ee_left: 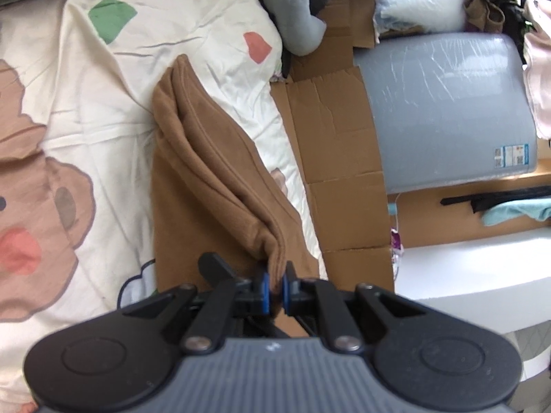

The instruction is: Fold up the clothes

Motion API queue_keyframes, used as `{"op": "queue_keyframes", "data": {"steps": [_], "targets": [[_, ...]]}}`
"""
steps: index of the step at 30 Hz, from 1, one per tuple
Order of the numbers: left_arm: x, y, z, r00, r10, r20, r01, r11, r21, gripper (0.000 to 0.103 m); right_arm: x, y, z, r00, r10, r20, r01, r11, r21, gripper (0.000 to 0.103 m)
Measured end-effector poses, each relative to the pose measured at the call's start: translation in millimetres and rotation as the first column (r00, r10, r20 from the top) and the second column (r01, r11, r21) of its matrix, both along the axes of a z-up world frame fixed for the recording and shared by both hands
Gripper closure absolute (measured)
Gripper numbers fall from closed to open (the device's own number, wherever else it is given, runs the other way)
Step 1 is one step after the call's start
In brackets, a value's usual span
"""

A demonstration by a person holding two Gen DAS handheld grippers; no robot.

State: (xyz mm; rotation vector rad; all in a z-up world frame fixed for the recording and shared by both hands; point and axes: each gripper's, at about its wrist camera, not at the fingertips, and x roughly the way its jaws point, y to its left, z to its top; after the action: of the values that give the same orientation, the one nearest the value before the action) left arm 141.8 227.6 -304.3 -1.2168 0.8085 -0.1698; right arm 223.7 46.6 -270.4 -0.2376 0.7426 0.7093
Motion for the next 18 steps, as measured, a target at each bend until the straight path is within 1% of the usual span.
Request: {"op": "queue_keyframes", "data": {"steps": [1, 4, 6, 7, 9, 10, 11, 13, 14, 16, 18], "targets": [[-1, 1, 1, 1.000, 0.002, 0.001, -0.002, 1.000, -0.002, 0.096, -1, 3, -1, 1.000, 0.007, 0.015, -0.007, 1.000, -0.018, 0.095], [-6, 9, 7, 1.000, 0.022, 0.019, -0.022, 1.000, -0.002, 0.095, -5, 7, -2, 0.998, 0.031, 0.052, -0.028, 0.998, -0.056, 0.098], [-11, 17, 12, 0.998, 0.054, 0.037, -0.053, 0.999, -0.009, 0.093, -6, 7, -2, 0.997, 0.041, 0.069, -0.036, 0.997, -0.074, 0.098], [-13, 22, 15, 0.996, 0.073, 0.044, -0.072, 0.997, -0.009, 0.089, -6, 8, -2, 0.997, 0.044, 0.070, -0.039, 0.996, -0.078, 0.099], [-16, 34, 17, 0.994, 0.104, 0.045, -0.104, 0.994, 0.016, 0.071, -7, 8, -2, 0.996, 0.050, 0.067, -0.045, 0.996, -0.078, 0.099], [-16, 39, 18, 0.993, 0.115, 0.034, -0.116, 0.992, 0.044, 0.055, -7, 8, -2, 0.996, 0.053, 0.068, -0.047, 0.996, -0.080, 0.099], [-15, 43, 17, 0.992, 0.122, 0.024, -0.124, 0.990, 0.067, 0.046, -9, 9, -2, 0.996, 0.057, 0.073, -0.051, 0.995, -0.082, 0.099], [-13, 51, 13, 0.991, 0.133, 0.007, -0.133, 0.986, 0.103, 0.045, -10, 8, -1, 0.995, 0.060, 0.074, -0.054, 0.995, -0.083, 0.099], [-11, 54, 9, 0.991, 0.135, 0.002, -0.135, 0.985, 0.106, 0.040, -11, 7, -1, 0.995, 0.062, 0.075, -0.056, 0.995, -0.083, 0.099], [-6, 58, 0, 0.990, 0.139, -0.009, -0.137, 0.985, 0.103, 0.034, -10, 6, -1, 0.996, 0.056, 0.070, -0.050, 0.995, -0.085, 0.099], [1, 59, -8, 0.991, 0.134, -0.012, -0.132, 0.986, 0.099, 0.034, -10, 6, -1, 0.996, 0.054, 0.068, -0.047, 0.995, -0.089, 0.099]]}}
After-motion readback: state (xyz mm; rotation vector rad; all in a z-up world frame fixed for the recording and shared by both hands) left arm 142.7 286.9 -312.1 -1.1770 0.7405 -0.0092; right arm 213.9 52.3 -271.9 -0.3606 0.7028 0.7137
